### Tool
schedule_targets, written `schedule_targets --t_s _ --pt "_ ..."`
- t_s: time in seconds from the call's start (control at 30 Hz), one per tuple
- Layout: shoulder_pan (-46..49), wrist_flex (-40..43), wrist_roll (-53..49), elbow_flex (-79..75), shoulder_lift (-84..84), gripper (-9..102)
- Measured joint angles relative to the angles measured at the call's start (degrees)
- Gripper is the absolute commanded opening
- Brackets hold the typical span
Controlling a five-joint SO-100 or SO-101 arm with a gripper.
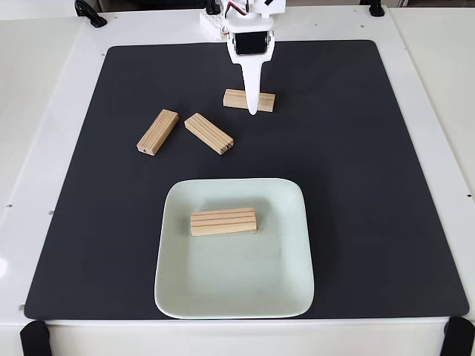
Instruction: Pick up the wooden block and place them on the plate.
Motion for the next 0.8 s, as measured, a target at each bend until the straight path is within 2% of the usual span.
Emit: schedule_targets --t_s 0.8 --pt "0.0 -4.75 2.11 4.75 0.0 31"
